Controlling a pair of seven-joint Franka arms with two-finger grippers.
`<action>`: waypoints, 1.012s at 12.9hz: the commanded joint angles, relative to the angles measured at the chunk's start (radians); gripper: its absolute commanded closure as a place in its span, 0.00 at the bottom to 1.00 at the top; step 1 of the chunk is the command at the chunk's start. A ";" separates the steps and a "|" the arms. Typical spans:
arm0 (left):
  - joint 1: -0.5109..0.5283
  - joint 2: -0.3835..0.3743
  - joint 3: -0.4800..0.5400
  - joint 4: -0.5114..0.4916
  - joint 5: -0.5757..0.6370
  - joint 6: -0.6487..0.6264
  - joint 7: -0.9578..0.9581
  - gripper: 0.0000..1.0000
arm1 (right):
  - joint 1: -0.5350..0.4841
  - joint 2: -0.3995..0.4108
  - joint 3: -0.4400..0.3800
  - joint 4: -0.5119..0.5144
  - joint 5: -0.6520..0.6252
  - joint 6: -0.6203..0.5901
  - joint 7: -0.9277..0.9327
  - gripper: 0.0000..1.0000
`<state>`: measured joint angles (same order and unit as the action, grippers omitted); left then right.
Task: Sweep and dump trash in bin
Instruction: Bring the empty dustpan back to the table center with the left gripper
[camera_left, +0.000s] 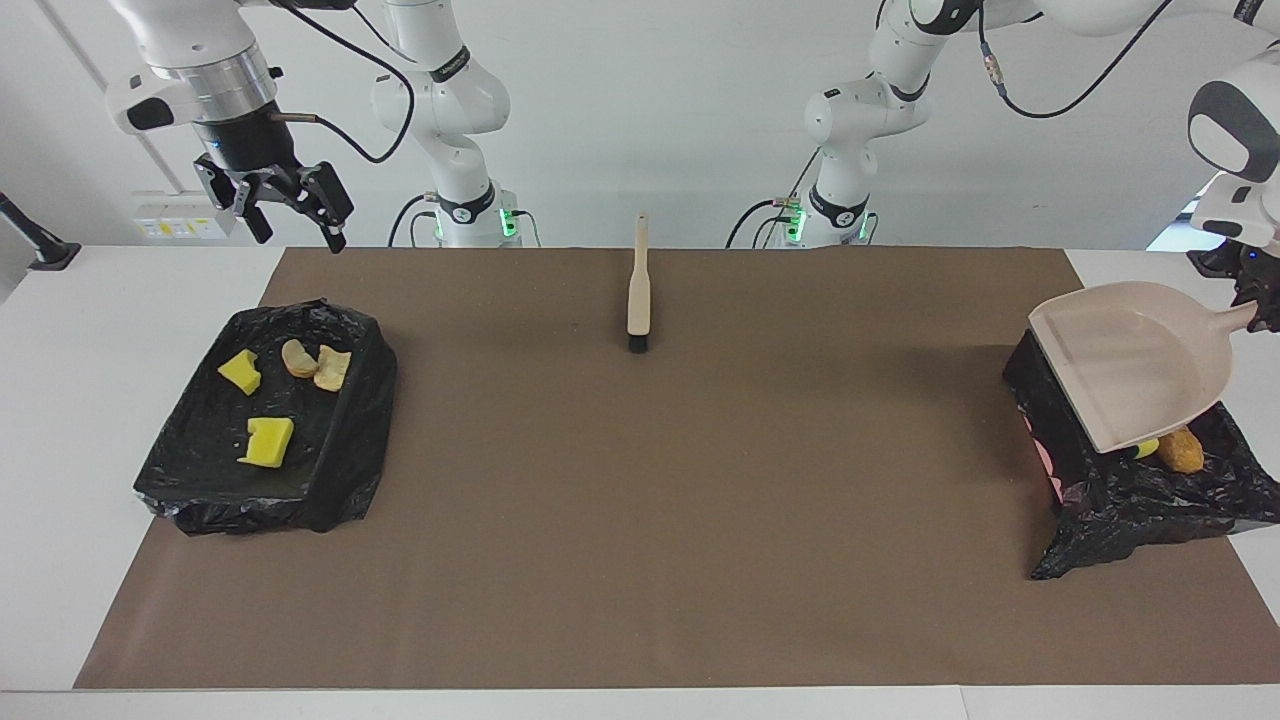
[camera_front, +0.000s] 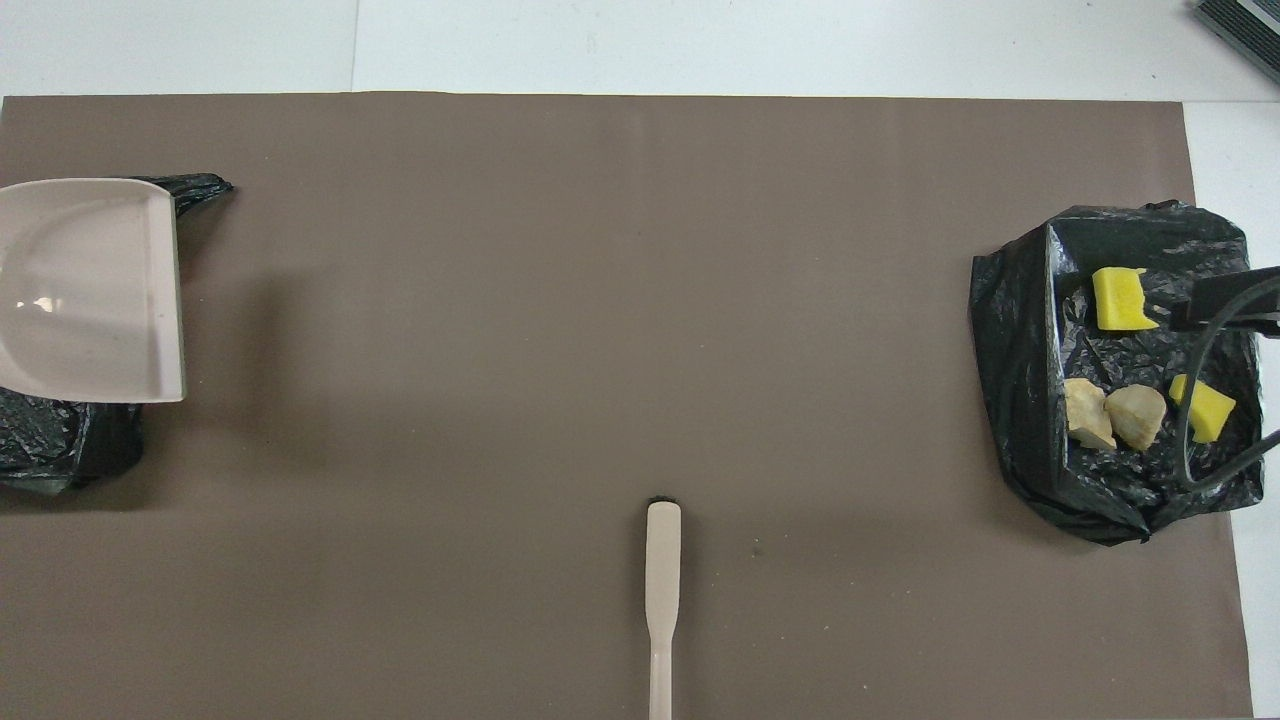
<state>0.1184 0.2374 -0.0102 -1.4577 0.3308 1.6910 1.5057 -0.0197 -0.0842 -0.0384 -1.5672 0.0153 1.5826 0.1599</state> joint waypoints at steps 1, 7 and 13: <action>-0.109 -0.024 0.015 -0.058 -0.091 -0.001 -0.233 1.00 | -0.006 -0.008 0.006 0.003 0.002 -0.016 -0.030 0.00; -0.325 -0.026 0.015 -0.058 -0.277 -0.010 -0.775 1.00 | 0.058 -0.016 -0.040 -0.002 -0.014 -0.044 -0.030 0.00; -0.587 0.130 0.015 0.039 -0.355 0.065 -1.431 1.00 | 0.040 -0.014 -0.054 -0.004 -0.018 -0.053 -0.077 0.00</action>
<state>-0.3936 0.2871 -0.0167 -1.4904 -0.0018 1.7248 0.2184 0.0503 -0.0853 -0.0981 -1.5673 0.0132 1.5598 0.1486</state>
